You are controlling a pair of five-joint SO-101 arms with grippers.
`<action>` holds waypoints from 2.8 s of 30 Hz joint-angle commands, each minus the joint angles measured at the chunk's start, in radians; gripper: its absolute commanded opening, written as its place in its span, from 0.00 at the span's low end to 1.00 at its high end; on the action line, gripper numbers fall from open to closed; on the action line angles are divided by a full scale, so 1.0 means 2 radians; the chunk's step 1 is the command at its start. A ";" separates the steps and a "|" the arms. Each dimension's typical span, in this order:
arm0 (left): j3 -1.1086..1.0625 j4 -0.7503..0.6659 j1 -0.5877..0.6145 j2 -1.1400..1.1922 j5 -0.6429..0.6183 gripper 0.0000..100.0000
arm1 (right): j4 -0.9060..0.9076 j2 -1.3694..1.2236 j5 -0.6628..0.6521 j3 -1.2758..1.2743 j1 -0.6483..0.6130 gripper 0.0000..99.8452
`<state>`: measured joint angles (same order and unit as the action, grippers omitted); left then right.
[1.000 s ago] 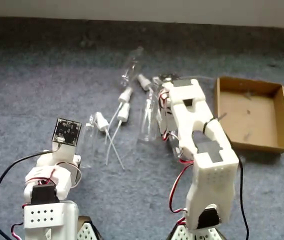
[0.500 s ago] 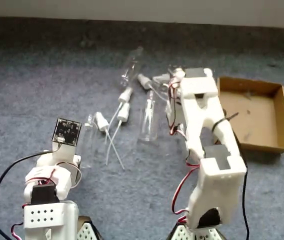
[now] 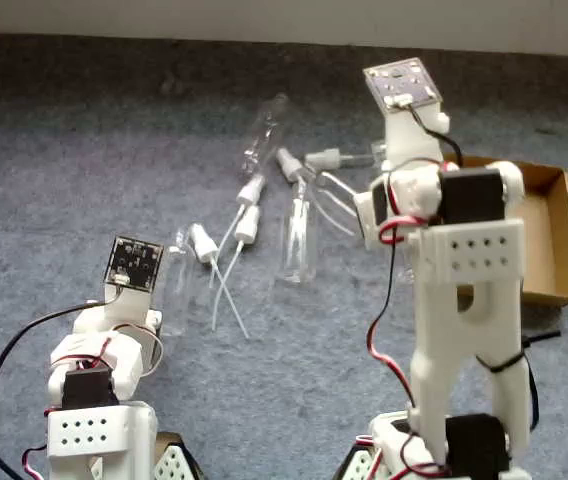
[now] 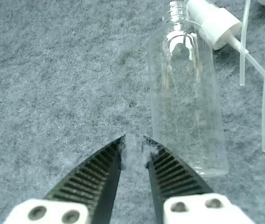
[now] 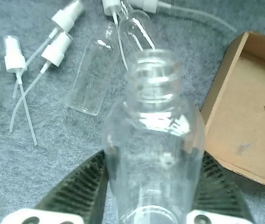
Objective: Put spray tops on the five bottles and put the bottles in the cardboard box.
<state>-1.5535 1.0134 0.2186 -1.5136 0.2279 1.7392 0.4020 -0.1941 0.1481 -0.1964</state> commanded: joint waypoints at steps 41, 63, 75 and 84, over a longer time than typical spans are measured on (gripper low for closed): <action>0.350 0.203 0.017 0.119 0.207 0.02 | -0.321 0.563 -0.002 -0.673 0.007 0.20; 0.717 0.313 -0.138 0.609 0.204 0.02 | -0.466 0.565 -0.001 -0.781 0.007 0.20; 0.938 0.339 -0.175 0.867 0.110 0.13 | -0.467 0.566 0.061 -0.800 0.009 0.20; 1.103 0.351 -0.205 1.021 0.065 0.13 | -0.487 0.566 0.072 -0.819 0.007 0.20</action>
<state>0.5010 1.6978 -0.1511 0.4488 0.4120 0.8109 1.5251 -0.0821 -1.4983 -0.1903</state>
